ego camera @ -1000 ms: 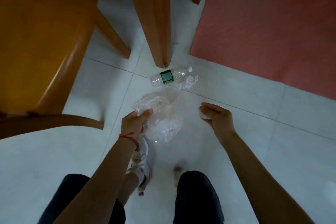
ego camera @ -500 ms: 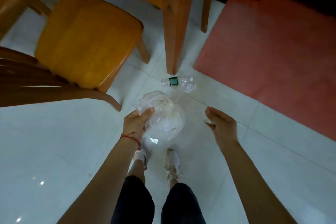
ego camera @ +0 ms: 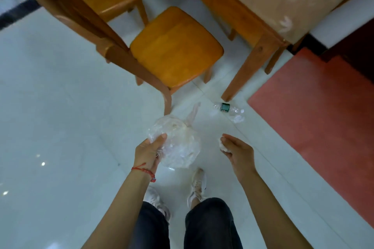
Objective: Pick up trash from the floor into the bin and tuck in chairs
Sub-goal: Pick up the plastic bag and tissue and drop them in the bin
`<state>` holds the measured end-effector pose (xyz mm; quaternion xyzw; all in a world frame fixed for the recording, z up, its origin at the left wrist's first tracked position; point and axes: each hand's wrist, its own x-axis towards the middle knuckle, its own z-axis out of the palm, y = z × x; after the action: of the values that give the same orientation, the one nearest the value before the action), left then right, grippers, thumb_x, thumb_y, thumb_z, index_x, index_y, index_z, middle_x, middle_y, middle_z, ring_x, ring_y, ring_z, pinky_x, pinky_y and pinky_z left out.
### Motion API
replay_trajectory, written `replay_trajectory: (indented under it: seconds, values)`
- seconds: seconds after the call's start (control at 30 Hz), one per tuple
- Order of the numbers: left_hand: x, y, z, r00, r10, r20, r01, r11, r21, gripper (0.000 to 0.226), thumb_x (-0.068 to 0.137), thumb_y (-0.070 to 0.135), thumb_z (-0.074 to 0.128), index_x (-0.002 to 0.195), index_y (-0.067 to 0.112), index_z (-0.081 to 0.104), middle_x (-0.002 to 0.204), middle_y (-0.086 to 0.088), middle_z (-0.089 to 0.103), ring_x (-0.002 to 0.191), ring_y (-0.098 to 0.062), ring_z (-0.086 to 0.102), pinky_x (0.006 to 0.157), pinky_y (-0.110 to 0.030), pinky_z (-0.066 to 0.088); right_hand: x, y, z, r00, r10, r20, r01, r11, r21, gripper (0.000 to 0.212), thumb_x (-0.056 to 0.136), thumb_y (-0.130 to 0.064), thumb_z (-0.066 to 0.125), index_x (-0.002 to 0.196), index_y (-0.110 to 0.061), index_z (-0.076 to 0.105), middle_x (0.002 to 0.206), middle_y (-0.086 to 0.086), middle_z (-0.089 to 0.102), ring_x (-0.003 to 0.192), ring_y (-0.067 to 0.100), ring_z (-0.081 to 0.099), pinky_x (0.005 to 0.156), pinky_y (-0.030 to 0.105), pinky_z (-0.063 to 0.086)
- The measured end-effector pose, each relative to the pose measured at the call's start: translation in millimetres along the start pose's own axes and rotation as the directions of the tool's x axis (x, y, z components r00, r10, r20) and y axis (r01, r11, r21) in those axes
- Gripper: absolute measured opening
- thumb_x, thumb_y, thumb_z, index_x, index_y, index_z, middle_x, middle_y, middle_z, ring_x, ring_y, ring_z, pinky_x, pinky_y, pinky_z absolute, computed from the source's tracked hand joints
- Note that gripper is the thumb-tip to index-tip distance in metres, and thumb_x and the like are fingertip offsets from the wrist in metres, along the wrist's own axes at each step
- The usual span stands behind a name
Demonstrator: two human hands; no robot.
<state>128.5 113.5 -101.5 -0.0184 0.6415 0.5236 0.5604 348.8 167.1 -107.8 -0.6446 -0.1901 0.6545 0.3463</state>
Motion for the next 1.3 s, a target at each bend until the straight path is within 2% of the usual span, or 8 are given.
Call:
replay_trajectory:
  seconds: [0.2,0.3,0.43,0.57,0.7,0.83,1.0,1.3]
  values:
    - [-14,26,-106,0.991,0.015,-0.13,-0.027,0.995,-0.094,0.013,0.077,0.011,0.069,0.088,0.007,0.067,0.088,-0.006,0.067,0.083,-0.022,0.064,0.078,-0.032,0.055,-44,20,91,0.992,-0.008,0.126,0.023,0.993,-0.12,0.017,0.076,-0.003,0.069,0.092,-0.008,0.069,0.087,0.007,0.069,0.082,0.015,0.065,0.069,0.022,0.052]
    - [-21,39,-161,0.982,0.034,-0.184,-0.063,0.986,-0.152,0.009,0.075,0.012,0.07,0.084,0.009,0.069,0.079,-0.001,0.071,0.075,-0.016,0.067,0.065,-0.028,0.056,-68,38,142,0.985,0.016,0.173,0.014,0.984,-0.175,0.015,0.076,-0.004,0.069,0.089,-0.01,0.069,0.093,0.008,0.069,0.087,0.017,0.065,0.073,0.025,0.051]
    - [-31,55,-231,0.964,0.035,-0.264,-0.092,0.974,-0.209,0.008,0.074,0.014,0.071,0.08,0.01,0.07,0.083,-0.005,0.067,0.075,-0.018,0.065,0.07,-0.033,0.058,-96,69,209,0.965,0.076,0.252,-0.006,0.963,-0.269,0.016,0.077,-0.004,0.068,0.093,-0.008,0.068,0.094,0.009,0.068,0.088,0.018,0.064,0.077,0.026,0.051]
    - [-42,71,-295,0.924,0.036,-0.381,-0.143,0.956,-0.255,0.005,0.074,0.017,0.072,0.071,0.014,0.071,0.072,-0.001,0.065,0.067,-0.015,0.064,0.053,-0.024,0.054,-119,99,272,0.937,0.138,0.321,-0.018,0.936,-0.35,0.021,0.078,-0.004,0.067,0.099,-0.003,0.065,0.091,0.007,0.069,0.086,0.016,0.065,0.074,0.023,0.052]
    - [-51,82,-350,0.873,0.013,-0.487,-0.193,0.927,-0.321,0.007,0.075,0.017,0.071,0.069,0.014,0.068,0.071,-0.002,0.06,0.066,-0.016,0.059,0.057,-0.026,0.051,-136,121,326,0.903,0.179,0.391,0.009,0.901,-0.433,0.017,0.077,-0.005,0.068,0.094,-0.007,0.067,0.094,0.005,0.069,0.088,0.016,0.065,0.073,0.023,0.051]
    - [-51,92,-389,0.826,-0.017,-0.563,-0.26,0.876,-0.407,0.003,0.077,0.014,0.069,0.076,0.012,0.068,0.067,0.001,0.063,0.06,-0.012,0.061,0.048,-0.021,0.051,-144,133,378,0.87,0.221,0.441,0.02,0.878,-0.479,0.022,0.077,-0.004,0.068,0.098,-0.002,0.066,0.092,0.007,0.068,0.085,0.016,0.065,0.071,0.023,0.051]
    - [-36,119,-422,0.803,-0.055,-0.594,-0.328,0.791,-0.517,0.002,0.078,0.01,0.068,0.08,0.01,0.068,0.065,0.004,0.069,0.062,-0.011,0.066,0.054,-0.024,0.055,-145,141,452,0.83,0.255,0.495,0.057,0.846,-0.531,0.021,0.076,-0.004,0.069,0.096,-0.004,0.066,0.095,0.008,0.068,0.089,0.019,0.064,0.079,0.03,0.051]
    - [17,215,-481,0.74,-0.066,-0.669,-0.45,0.691,-0.566,0.004,0.08,0.007,0.065,0.076,0.008,0.065,0.071,-0.001,0.065,0.067,-0.013,0.065,0.058,-0.025,0.057,-134,133,604,0.755,0.323,0.571,0.066,0.829,-0.556,0.015,0.077,-0.001,0.066,0.092,-0.004,0.066,0.095,0.013,0.068,0.083,0.02,0.064,0.067,0.023,0.051]
